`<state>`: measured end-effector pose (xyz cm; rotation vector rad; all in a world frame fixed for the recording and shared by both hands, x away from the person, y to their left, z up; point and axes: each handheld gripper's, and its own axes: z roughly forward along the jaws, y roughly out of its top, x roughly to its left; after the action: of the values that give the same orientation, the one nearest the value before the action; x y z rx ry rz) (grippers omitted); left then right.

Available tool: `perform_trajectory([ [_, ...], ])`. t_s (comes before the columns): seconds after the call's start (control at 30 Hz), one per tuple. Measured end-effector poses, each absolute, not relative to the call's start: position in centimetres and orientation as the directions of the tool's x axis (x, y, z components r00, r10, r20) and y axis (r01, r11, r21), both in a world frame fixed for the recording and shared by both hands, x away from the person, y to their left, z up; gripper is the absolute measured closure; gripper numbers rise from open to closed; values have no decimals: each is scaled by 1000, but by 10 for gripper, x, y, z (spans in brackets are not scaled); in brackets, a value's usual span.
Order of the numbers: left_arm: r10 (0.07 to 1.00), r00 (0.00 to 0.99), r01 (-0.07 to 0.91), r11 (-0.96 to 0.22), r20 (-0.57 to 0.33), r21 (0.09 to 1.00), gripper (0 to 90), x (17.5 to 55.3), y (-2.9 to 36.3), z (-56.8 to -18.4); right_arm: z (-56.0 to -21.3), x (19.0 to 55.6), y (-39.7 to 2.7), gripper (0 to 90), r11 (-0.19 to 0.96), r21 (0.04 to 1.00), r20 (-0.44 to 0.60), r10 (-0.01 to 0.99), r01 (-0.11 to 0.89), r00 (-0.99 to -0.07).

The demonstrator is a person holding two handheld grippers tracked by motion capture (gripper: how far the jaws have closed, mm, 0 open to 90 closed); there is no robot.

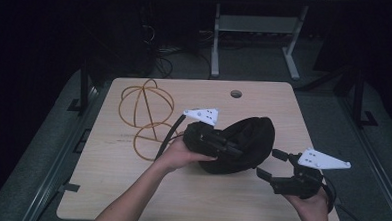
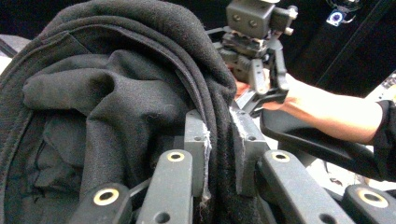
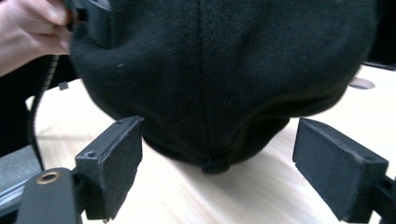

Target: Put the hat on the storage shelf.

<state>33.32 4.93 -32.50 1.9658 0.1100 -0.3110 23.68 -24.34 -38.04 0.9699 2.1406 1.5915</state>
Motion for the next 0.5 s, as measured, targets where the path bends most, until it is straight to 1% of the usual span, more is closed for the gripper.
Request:
perform_trajectory([
  [0.03,-73,961,218,-402,-268,889,787,333,49,-324,-379,239,-241,166,160,929,142,678,334,-721],
  [0.07,-74,959,225,-393,-275,891,787,332,48,-323,-378,241,-239,187,159,929,139,685,333,-715],
  [0.13,-89,960,210,-396,-265,894,788,331,45,-321,-377,244,-235,242,155,934,129,693,321,-710],
  [0.2,-89,961,206,-394,-260,896,788,329,43,-319,-376,246,-231,331,156,938,114,705,309,-700],
  [0.3,-94,963,197,-398,-254,896,788,328,41,-318,-376,247,-227,504,134,945,111,727,298,-678],
  [0.37,-90,962,205,-392,-259,897,788,328,40,-318,-375,248,-225,669,116,947,129,715,299,-687],
  [0.4,-90,961,207,-387,-260,898,788,328,40,-318,-375,248,-224,729,116,950,122,715,289,-688],
  [0.43,-90,961,209,-385,-262,899,788,329,41,-318,-374,248,-223,776,121,951,112,721,284,-683],
  [0.5,-80,959,224,-367,-271,903,784,331,44,-317,-373,247,-223,838,120,954,105,722,273,-684],
])
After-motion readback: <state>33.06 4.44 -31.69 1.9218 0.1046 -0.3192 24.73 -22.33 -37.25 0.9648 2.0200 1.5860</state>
